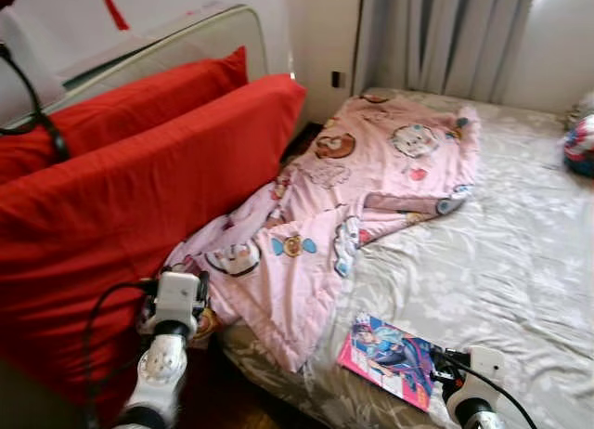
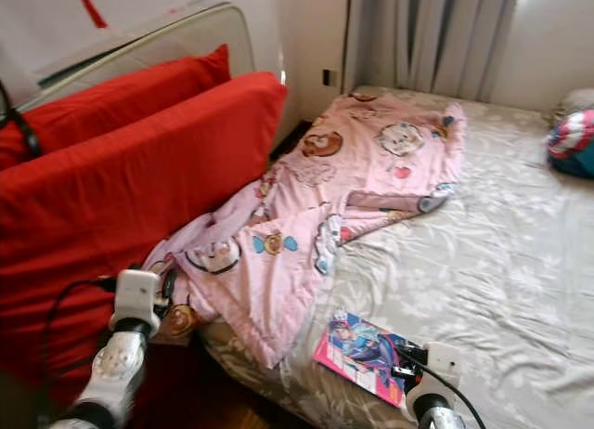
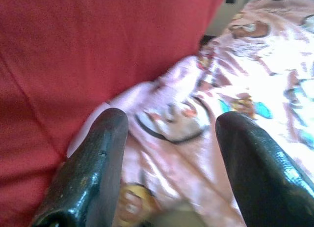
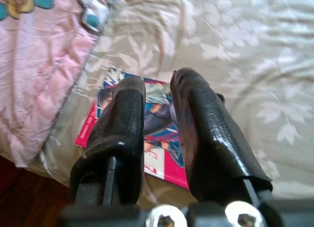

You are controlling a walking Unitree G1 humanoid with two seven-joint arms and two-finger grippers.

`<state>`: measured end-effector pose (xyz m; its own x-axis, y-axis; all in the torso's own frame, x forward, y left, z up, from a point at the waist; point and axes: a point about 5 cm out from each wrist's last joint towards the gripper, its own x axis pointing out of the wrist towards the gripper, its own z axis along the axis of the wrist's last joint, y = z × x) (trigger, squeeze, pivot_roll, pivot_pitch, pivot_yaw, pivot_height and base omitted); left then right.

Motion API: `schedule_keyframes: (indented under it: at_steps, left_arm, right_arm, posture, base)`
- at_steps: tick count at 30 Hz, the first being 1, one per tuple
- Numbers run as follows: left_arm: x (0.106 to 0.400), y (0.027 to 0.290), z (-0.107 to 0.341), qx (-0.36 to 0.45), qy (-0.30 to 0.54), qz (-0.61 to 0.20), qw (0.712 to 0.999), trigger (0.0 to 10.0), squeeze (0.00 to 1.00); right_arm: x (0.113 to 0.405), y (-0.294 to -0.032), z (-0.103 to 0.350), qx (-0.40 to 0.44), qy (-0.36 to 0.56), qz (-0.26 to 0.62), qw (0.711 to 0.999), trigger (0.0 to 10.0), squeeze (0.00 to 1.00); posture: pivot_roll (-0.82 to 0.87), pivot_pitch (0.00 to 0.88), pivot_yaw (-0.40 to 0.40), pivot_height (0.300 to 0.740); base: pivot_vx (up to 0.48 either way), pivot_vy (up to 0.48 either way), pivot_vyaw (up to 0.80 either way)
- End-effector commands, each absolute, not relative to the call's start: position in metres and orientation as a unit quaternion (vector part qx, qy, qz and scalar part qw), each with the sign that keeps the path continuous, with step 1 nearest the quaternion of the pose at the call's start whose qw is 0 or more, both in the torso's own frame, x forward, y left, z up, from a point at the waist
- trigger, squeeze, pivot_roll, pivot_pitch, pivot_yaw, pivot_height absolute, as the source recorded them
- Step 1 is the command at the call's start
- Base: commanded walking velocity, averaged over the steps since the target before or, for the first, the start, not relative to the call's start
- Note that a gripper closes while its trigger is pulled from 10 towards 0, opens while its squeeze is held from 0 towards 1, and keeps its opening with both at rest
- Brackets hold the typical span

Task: Clean up the room

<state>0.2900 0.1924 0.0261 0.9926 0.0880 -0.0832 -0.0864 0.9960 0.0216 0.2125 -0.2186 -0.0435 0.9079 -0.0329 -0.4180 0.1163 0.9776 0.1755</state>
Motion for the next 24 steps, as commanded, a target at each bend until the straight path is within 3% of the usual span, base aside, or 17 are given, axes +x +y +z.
schedule_keyframes:
  at_steps: [1, 8, 9, 10, 11, 24]
  left_arm:
    - [0.286, 0.2, 0.026, 0.01, 0.036, 0.058, 0.998, 10.0, 0.0]
    - [0.286, 0.197, 0.02, -0.007, 0.06, 0.057, 0.997, 10.0, 0.0]
    - [0.287, 0.197, 0.02, -0.011, 0.062, 0.057, 0.996, 10.0, 0.0]
    - [0.287, 0.197, 0.02, -0.011, 0.062, 0.057, 0.996, 10.0, 0.0]
    - [0.287, 0.198, 0.021, -0.015, 0.062, 0.059, 0.996, 10.0, 0.0]
    - [0.289, 0.203, 0.024, -0.025, 0.057, 0.075, 0.995, 10.0, 0.0]
  right_arm:
    - [0.211, -0.219, -0.043, 0.087, 0.206, -0.035, 0.974, 10.0, 0.0]
    - [0.212, -0.219, -0.04, 0.075, 0.191, -0.018, 0.979, 10.0, 0.0]
    - [0.281, -0.195, 0.013, 0.049, 0.076, 0.02, 0.996, 10.0, 0.0]
    - [0.281, -0.195, 0.013, 0.049, 0.076, 0.02, 0.996, 10.0, 0.0]
    - [0.316, -0.179, 0.051, 0.034, 0.008, 0.041, 0.999, 10.0, 0.0]
    - [0.331, -0.179, 0.075, 0.022, -0.032, 0.02, 0.999, 10.0, 0.0]
  posture:
    - [-0.13, 0.0, 0.044, 0.74]
    - [-0.14, 0.0, 0.041, 0.74]
    - [-0.13, 0.0, 0.038, 0.74]
    - [-0.13, 0.0, 0.038, 0.74]
    - [-0.13, 0.0, 0.034, 0.74]
    - [-0.12, 0.0, 0.013, 0.74]
  base:
    - [0.0, 0.0, 0.0]
    - [0.0, 0.0, 0.0]
    - [0.0, 0.0, 0.0]
    - [0.0, 0.0, 0.0]
    - [0.0, 0.0, 0.0]
    - [0.0, 0.0, 0.0]
